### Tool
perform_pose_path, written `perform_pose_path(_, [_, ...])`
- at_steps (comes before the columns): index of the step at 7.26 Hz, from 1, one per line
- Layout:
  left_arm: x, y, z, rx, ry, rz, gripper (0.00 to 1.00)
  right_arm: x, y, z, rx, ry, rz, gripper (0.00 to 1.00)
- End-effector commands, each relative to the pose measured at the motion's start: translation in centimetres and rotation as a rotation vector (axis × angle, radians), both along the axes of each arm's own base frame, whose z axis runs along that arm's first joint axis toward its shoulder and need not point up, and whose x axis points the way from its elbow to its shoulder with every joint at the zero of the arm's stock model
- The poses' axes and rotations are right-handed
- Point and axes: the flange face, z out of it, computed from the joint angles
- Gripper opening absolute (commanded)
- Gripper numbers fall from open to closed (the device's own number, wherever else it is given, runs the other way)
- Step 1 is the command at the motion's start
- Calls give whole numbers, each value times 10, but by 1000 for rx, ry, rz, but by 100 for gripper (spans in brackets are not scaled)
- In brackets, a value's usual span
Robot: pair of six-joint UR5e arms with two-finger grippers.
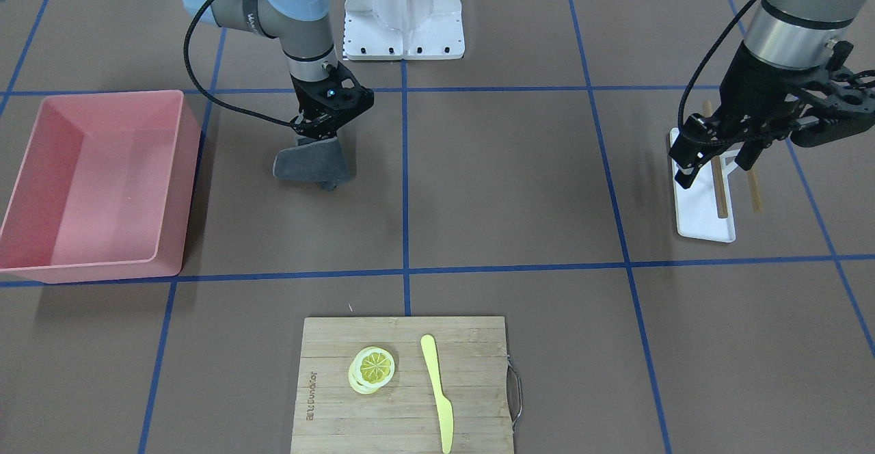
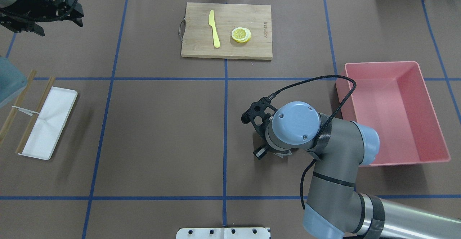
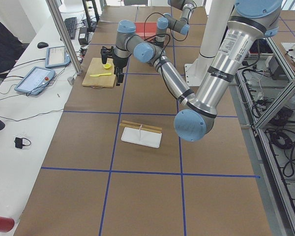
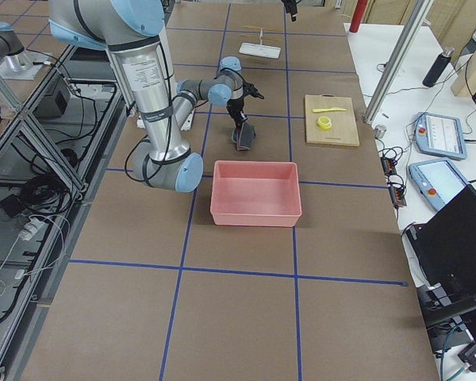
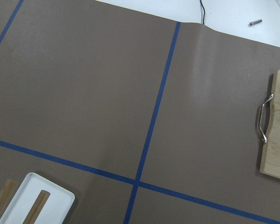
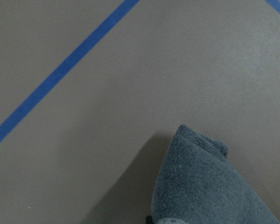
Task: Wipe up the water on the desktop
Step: 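Lower the towel onto the table with the right gripper, nearer the robot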
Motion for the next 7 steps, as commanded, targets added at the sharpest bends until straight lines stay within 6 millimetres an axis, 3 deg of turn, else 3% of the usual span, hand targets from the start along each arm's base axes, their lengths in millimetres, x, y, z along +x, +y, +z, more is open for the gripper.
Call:
perform_pose_path(1, [-1,-2,2,6,-15,-12,98,21,22,-31,-112,-108,-57,0])
perform_pose_path(3, [-1,-2,1,8,-16,-13,98,27,32,-45,-180,-150,-71,0])
perform_pose_path(4, [0,-2,1,8,-15,-12,98,25,17,-32,-182,-121,-50,0])
perform_pose_path(6, [2,-2,-2,10,-12,-8,98,10,-35,19,-202,-72,20,0])
perform_pose_path(7, [2,-2,-2,10,-12,-8,98,11,-79,52,-189,-88,64,0])
